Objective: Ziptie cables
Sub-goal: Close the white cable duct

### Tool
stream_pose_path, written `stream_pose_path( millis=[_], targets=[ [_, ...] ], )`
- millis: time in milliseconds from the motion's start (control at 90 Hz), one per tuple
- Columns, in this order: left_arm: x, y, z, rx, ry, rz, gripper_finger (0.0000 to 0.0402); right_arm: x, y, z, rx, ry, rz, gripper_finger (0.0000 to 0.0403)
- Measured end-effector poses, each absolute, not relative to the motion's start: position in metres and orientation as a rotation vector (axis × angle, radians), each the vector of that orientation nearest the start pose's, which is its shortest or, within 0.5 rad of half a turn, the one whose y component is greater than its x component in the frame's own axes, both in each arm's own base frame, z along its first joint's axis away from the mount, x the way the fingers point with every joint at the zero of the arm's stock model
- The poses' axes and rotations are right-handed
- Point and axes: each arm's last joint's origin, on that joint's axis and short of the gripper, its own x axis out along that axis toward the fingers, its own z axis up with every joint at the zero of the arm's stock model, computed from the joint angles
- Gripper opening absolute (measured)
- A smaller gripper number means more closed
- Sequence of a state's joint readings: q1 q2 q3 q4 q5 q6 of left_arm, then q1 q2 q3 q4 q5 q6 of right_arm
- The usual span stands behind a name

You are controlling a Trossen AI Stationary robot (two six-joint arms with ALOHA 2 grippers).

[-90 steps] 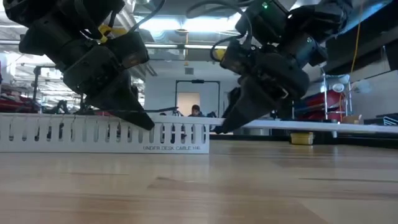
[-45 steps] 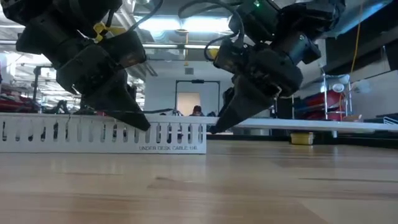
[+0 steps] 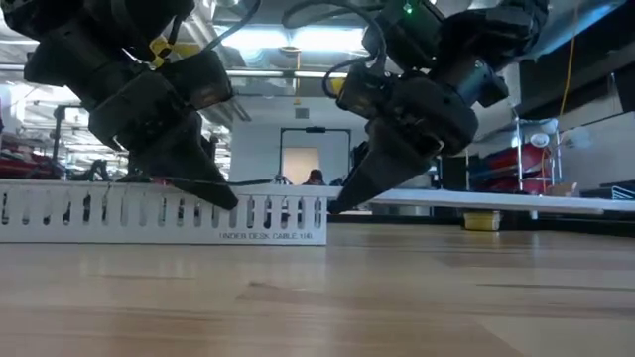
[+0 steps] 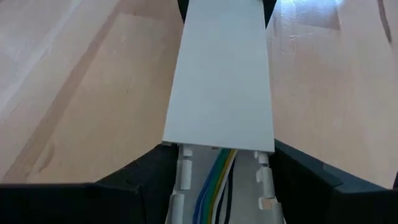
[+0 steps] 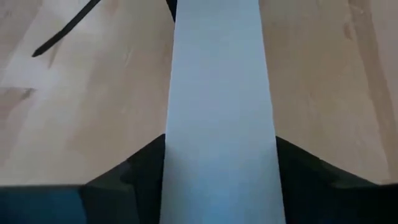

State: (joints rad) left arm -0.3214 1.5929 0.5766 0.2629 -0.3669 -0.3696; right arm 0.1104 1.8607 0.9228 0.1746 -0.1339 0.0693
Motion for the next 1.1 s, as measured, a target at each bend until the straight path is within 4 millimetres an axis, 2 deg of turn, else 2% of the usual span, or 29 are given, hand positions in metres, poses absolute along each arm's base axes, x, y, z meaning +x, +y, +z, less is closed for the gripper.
stream_pose_path(
  millis=[289, 689, 967, 1100],
  targets=[
    [0.263, -0.077, 0.125, -0.095, 0.701, 0.17, 0.0214, 0.367, 0.045, 0.133, 0.03, 0.801, 0.248, 0.0212],
    [0.262, -0.08, 0.125, -0.103, 0.704, 0.169, 0.0215, 0.368, 0.045, 0.135, 0.008, 0.831, 0.249, 0.0221],
    [0.26, -0.079, 0.122, -0.079, 0.751, 0.171, 0.0273, 0.372, 0.046, 0.14, -0.006, 0.789, 0.246, 0.0221],
    [0.26, -0.079, 0.123, -0.076, 0.751, 0.171, 0.0285, 0.372, 0.046, 0.139, -0.002, 0.791, 0.245, 0.0223]
  ],
)
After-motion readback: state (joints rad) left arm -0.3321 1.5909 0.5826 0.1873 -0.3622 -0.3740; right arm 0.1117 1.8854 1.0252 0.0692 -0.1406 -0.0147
